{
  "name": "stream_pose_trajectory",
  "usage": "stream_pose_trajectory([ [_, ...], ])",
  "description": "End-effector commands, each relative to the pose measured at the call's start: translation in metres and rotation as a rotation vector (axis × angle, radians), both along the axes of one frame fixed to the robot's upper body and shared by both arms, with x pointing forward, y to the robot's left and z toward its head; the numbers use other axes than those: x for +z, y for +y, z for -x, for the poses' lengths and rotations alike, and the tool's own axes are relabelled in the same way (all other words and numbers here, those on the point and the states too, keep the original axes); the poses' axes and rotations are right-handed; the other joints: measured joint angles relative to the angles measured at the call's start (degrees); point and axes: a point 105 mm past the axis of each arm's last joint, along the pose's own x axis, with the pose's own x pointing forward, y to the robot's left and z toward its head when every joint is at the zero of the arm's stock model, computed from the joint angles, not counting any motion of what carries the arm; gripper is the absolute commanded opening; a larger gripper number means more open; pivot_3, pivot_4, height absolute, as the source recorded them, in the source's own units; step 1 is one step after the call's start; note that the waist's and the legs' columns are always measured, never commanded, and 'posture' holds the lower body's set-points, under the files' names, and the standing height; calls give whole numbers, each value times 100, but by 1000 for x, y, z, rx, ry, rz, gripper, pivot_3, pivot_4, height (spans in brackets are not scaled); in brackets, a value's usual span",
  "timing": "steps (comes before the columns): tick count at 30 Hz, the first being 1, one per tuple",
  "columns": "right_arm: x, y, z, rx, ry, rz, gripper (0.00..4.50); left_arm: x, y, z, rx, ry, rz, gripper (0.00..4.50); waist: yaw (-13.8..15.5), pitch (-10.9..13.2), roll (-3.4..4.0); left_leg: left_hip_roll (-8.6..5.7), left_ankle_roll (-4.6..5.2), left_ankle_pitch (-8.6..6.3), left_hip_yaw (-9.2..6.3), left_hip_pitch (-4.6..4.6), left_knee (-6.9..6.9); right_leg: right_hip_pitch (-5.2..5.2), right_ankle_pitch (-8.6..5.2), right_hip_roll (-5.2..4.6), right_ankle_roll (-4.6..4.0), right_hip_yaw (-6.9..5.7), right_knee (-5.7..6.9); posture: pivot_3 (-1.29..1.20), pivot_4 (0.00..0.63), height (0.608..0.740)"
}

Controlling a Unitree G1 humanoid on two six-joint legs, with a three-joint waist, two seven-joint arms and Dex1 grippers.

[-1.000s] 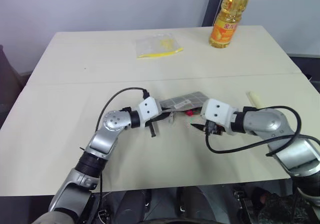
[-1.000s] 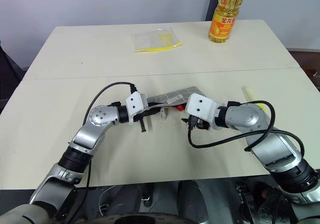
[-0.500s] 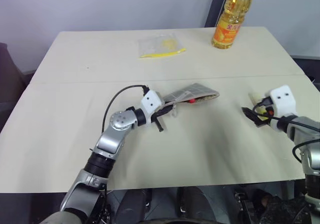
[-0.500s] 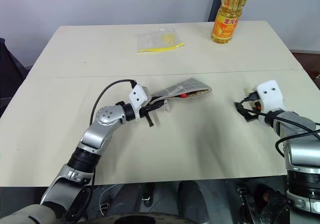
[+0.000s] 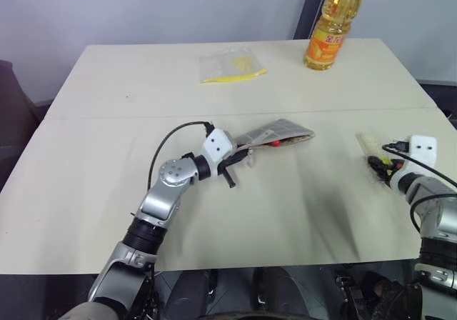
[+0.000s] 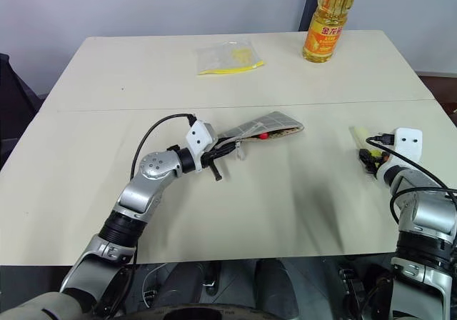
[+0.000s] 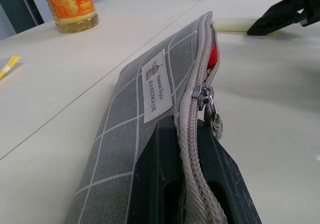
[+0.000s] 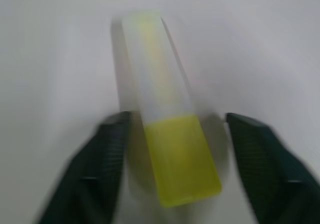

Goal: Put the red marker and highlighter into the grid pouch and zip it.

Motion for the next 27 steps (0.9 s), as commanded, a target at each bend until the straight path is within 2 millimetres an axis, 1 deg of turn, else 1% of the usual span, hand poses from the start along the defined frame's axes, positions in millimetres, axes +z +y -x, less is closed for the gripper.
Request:
stream_pose_trajectory([
  [1,23,1,-1,11,-75,6,1104,5,3,-3,19,-16,12,0,-1,0,0,0,0,0,0,0,0,0,0,0,0,0,0,0,150,740],
  [2,25,4,-1,27,-78,11,888,5,3,-4,22,-16,11,0,-1,-1,1,0,0,0,0,0,0,0,0,0,0,0,0,0,150,740],
  [3,27,6,-2,37,-79,14,915,5,3,-5,24,-17,10,0,-1,-1,2,0,0,0,0,1,0,0,0,1,0,0,1,0,150,740],
  [5,34,14,-2,95,-86,85,915,5,5,-9,33,-30,1,0,-1,-1,2,0,0,0,0,1,0,0,0,2,0,0,2,0,150,740],
  [6,42,28,-3,182,-107,114,915,6,6,-12,43,-39,-3,0,-1,-1,2,0,0,0,0,1,0,-1,0,2,0,0,2,0,150,740],
  [7,52,48,-1,291,-134,140,915,7,6,-15,51,-46,-6,0,0,-1,4,0,0,0,0,1,0,0,0,3,0,0,2,0,150,740],
  [8,57,62,1,365,-150,151,915,7,7,-17,55,-50,-7,0,0,0,5,0,0,0,0,0,0,-2,0,3,0,0,2,0,150,740],
  [9,64,81,5,475,-173,168,915,8,7,-19,56,-56,-6,0,-11,0,5,1,1,0,-1,0,0,-2,0,4,1,0,2,0,150,740],
  [12,73,118,21,674,-195,166,915,10,7,-22,55,-67,-1,0,-3,1,4,3,1,0,-3,1,0,0,1,9,2,-1,1,0,150,740],
  [13,74,127,25,718,-194,158,915,11,7,-22,54,-70,-1,0,3,1,3,3,1,0,-3,1,1,0,1,9,2,-1,1,0,150,740],
  [15,77,155,37,855,-183,147,915,13,7,-23,50,-76,3,0,12,3,0,3,1,0,-5,0,3,2,0,7,2,-2,0,0,150,740],
  [17,77,171,42,926,-166,154,915,15,6,-22,46,-82,8,0,8,4,-2,3,1,-1,-5,-1,4,1,-1,4,0,-1,-4,0,150,740],
  [22,70,189,46,1022,-116,198,915,18,6,-20,40,-92,17,0,11,5,-4,3,0,-1,-5,-2,6,1,-4,0,-6,-1,-8,0,150,740],
  [27,63,188,37,1008,-88,212,915,19,5,-17,30,-95,19,0,11,5,-4,3,0,-2,-5,-4,3,-2,-2,-1,-4,-1,-9,0,150,740],
])
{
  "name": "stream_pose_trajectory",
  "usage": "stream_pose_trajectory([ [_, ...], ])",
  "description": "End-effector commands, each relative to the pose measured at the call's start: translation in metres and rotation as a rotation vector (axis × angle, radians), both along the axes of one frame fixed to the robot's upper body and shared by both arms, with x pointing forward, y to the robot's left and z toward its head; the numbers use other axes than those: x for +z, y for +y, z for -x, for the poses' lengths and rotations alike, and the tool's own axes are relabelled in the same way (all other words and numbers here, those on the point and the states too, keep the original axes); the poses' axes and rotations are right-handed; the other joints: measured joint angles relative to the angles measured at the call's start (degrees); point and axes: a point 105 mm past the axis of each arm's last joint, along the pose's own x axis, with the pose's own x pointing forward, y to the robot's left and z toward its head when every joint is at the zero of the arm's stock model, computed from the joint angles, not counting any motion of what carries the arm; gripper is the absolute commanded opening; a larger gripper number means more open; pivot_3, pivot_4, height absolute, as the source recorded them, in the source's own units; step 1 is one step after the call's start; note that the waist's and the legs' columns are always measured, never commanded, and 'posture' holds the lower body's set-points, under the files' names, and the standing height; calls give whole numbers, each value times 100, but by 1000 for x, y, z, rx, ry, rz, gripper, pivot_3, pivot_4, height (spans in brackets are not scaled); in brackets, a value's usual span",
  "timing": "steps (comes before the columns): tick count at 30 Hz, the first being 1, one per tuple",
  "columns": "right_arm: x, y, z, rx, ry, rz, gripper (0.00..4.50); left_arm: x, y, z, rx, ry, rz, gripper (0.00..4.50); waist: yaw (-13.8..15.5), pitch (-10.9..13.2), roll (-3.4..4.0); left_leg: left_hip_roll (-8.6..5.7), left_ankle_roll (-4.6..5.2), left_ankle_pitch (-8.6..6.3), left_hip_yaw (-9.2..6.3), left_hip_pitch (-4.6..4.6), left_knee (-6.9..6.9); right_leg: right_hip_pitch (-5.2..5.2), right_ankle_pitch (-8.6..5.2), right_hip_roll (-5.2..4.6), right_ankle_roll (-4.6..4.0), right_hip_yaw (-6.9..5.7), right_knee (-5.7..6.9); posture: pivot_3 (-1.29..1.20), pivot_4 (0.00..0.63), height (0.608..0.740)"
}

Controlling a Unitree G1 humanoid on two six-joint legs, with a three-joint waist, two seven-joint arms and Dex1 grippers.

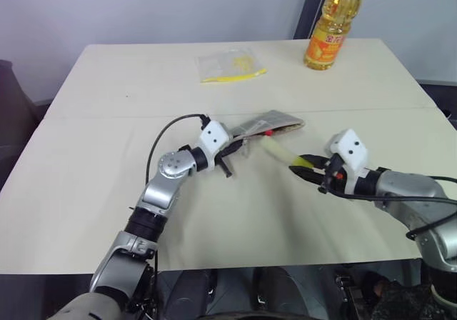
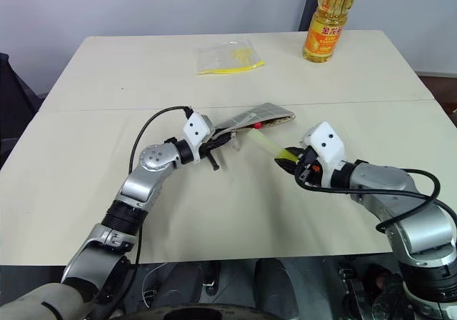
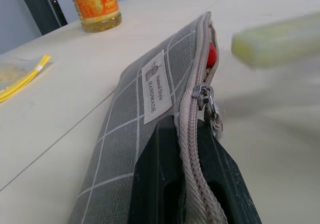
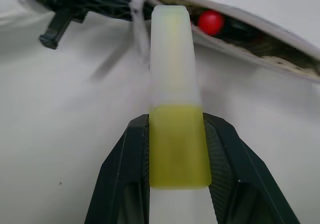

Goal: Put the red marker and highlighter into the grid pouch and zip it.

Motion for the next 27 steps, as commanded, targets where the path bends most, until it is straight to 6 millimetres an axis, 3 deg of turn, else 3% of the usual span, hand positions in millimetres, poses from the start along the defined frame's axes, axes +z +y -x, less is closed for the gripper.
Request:
stream_pose_trajectory([
  [1,5,-2,-7,-15,-35,30,915,14,-2,5,-22,-47,26,0,2,0,0,0,0,0,0,0,0,0,0,0,0,0,0,0,150,740],
  [13,13,10,-1,48,-53,-24,915,8,-1,7,-21,-41,1,0,0,0,0,0,0,0,0,0,-1,-1,0,-1,0,0,-1,0,150,740],
  [27,13,1,-5,9,-51,2,915,10,-3,9,-42,-53,2,0,0,0,0,0,0,0,0,0,-1,-1,0,-1,0,0,-1,0,150,740],
])
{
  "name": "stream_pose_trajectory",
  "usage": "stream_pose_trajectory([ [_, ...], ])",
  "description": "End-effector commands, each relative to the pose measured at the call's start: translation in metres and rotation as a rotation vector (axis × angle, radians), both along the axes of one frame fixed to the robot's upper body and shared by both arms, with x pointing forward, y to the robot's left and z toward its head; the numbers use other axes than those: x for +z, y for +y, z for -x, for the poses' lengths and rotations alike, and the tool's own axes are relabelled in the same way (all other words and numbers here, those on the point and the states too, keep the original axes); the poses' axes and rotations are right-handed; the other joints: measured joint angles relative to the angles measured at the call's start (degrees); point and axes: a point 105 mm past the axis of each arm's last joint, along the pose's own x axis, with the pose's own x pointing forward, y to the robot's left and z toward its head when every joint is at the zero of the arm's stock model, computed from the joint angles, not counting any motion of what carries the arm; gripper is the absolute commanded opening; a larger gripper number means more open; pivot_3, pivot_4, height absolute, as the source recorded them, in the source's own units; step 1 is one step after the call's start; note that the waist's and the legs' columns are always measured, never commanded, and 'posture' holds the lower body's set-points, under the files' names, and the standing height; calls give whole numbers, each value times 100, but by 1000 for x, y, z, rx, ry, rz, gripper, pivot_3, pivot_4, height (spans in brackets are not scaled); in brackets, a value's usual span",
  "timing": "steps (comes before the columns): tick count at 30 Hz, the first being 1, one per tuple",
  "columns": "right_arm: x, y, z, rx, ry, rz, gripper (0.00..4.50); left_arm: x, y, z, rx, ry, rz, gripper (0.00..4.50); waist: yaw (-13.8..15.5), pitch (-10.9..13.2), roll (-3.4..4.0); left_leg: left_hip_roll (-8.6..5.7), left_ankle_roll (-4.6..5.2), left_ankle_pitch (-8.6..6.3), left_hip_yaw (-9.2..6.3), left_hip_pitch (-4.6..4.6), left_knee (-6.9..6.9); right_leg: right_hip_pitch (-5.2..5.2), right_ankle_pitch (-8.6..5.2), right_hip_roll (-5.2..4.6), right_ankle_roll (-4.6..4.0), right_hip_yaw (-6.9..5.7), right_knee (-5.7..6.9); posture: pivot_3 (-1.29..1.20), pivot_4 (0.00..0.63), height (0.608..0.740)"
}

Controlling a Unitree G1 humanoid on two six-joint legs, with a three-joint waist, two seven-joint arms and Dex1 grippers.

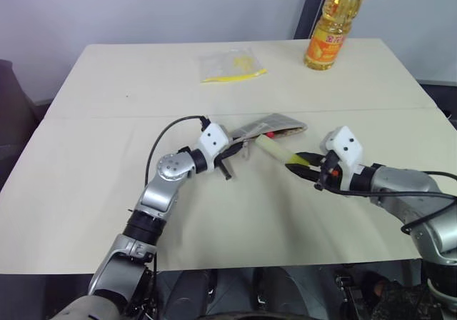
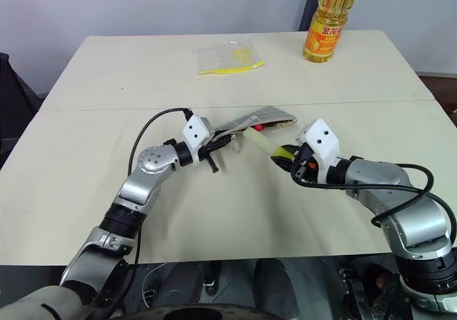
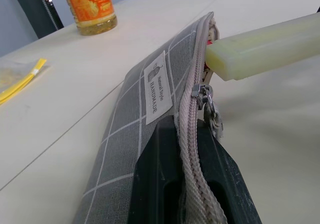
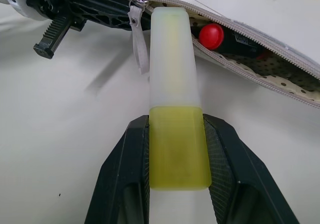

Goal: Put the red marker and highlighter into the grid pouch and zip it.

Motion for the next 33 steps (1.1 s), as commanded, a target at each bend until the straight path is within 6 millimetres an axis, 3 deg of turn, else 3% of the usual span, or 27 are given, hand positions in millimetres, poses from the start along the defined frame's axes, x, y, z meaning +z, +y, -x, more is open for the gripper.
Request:
stream_pose_trajectory([
  [1,10,-2,-3,-13,-50,19,915,13,-4,5,-35,-55,11,0,1,0,0,0,0,0,0,0,0,0,0,0,0,0,0,0,150,740],
  [9,5,-6,-3,-43,-3,42,915,10,-7,12,-71,-112,-52,0,2,0,0,0,0,0,0,0,-1,0,-4,-2,-7,0,0,0,150,740],
  [15,0,-26,-8,-143,36,114,915,10,-6,13,-71,-126,-57,0,0,0,0,0,0,-1,0,-1,-1,0,-8,-4,-14,0,-2,0,150,740],
  [19,1,-28,-10,-146,27,155,915,8,-8,16,-87,-129,-65,0,-1,0,0,0,0,-1,0,-1,-2,-1,-8,-4,-14,0,-2,0,150,740],
  [26,4,3,-10,16,-45,307,915,7,-18,28,-172,-166,-108,0,-8,0,0,0,0,-1,1,-3,-3,-5,-8,-4,-15,0,-3,0,150,740],
  [33,6,25,-16,87,-67,326,915,9,-23,36,-208,-194,-131,0,4,0,0,0,0,-1,1,-10,-3,-12,-9,-4,-15,0,-3,0,150,740],
])
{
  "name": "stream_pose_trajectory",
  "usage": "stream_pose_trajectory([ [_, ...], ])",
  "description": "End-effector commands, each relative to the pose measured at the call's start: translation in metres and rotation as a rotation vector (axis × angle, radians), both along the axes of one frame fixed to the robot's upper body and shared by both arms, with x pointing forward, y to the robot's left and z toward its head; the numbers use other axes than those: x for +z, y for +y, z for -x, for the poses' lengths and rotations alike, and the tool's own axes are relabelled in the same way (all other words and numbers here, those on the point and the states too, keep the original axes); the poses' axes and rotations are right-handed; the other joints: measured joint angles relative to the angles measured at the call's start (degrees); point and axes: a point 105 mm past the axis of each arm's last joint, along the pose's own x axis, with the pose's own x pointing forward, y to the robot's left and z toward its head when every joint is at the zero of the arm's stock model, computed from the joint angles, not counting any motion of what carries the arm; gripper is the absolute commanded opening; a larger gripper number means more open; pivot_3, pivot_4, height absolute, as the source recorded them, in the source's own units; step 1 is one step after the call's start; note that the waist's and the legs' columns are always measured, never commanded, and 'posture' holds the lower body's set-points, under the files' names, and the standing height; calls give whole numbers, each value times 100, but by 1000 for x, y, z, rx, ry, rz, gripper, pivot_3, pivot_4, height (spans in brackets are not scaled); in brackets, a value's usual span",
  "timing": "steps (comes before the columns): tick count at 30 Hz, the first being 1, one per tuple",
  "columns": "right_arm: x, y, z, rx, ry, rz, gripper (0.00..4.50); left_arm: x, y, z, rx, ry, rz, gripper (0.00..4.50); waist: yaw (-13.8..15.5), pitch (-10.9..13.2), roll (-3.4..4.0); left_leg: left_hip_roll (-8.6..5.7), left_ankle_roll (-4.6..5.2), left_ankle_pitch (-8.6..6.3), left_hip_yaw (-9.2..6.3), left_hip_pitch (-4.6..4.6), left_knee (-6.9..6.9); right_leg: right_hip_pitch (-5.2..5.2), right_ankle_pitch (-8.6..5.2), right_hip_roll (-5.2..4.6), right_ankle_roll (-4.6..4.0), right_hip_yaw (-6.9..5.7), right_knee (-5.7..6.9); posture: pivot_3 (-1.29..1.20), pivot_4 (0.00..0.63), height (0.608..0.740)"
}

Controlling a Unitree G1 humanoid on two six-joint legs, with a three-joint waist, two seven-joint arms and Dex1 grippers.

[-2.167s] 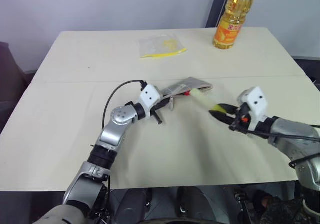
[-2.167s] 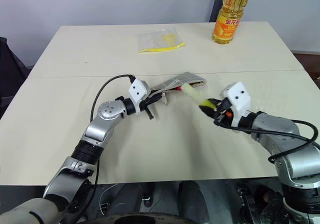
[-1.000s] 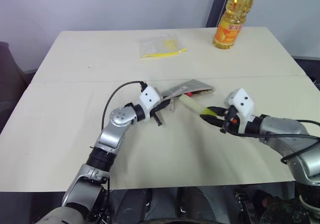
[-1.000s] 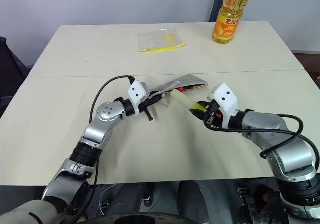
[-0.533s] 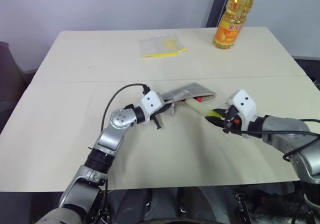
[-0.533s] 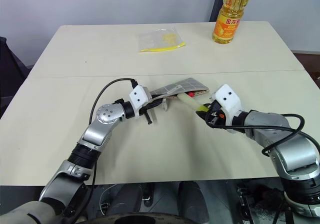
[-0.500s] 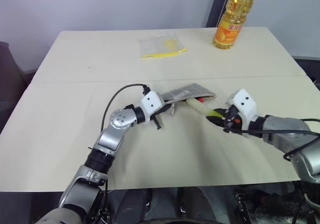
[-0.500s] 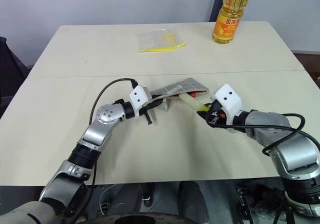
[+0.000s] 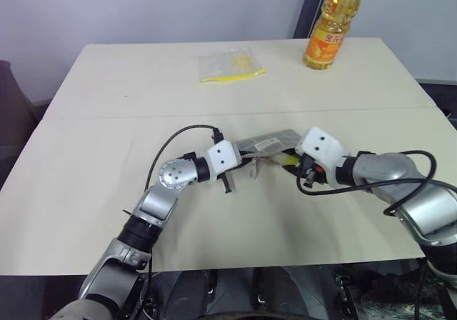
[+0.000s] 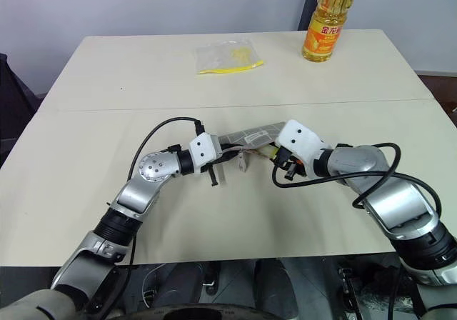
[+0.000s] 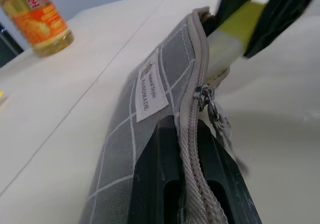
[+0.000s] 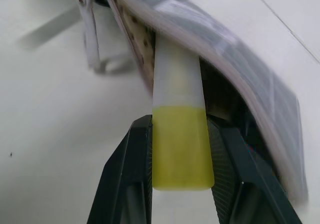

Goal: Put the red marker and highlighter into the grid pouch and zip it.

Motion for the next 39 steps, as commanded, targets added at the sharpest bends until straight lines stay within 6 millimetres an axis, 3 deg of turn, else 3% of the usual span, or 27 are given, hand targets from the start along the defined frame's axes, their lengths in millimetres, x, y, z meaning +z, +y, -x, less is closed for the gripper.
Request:
stream_pose_trajectory([
  [1,12,12,0,56,-49,-5,915,13,-7,7,-39,-55,18,0,8,0,0,0,0,0,0,-1,0,0,0,0,0,0,0,0,150,740],
  [5,17,13,2,76,-62,-14,2851,12,-4,6,-27,-53,12,0,5,0,0,-1,1,0,0,-3,0,0,1,-1,1,0,-3,0,150,740],
  [8,31,11,5,92,-112,-47,4359,10,0,4,-6,-33,19,0,0,0,0,-1,1,0,0,-2,0,0,1,-1,2,0,-2,0,150,740],
  [15,74,-6,19,96,-188,-208,4442,22,0,-9,53,64,110,0,10,1,-1,-1,1,0,0,-1,2,3,9,0,17,-1,-1,0,150,740],
  [19,71,-23,15,2,-172,-234,4442,32,-6,-14,59,103,157,0,6,1,-3,-1,2,0,0,2,5,10,9,0,15,-3,-2,0,150,740],
  [22,65,-23,10,-39,-180,-280,4442,32,-8,-14,52,103,150,0,-6,1,-3,-1,2,0,0,2,3,7,9,0,16,-3,-1,0,150,740],
  [25,57,-26,4,-105,-157,-318,3133,30,-7,-14,54,101,137,0,-2,1,-1,-1,2,0,0,1,0,2,10,2,18,-2,4,0,150,740],
  [31,43,-38,-10,-217,-165,-263,56,28,-5,-12,53,94,123,0,3,1,-1,-1,1,0,0,1,3,5,8,0,14,-2,2,0,150,740],
  [39,34,-41,-11,-228,-155,-234,56,28,-2,-14,64,84,117,0,-1,1,-1,-1,2,0,0,1,0,3,9,1,15,-2,2,0,150,740],
])
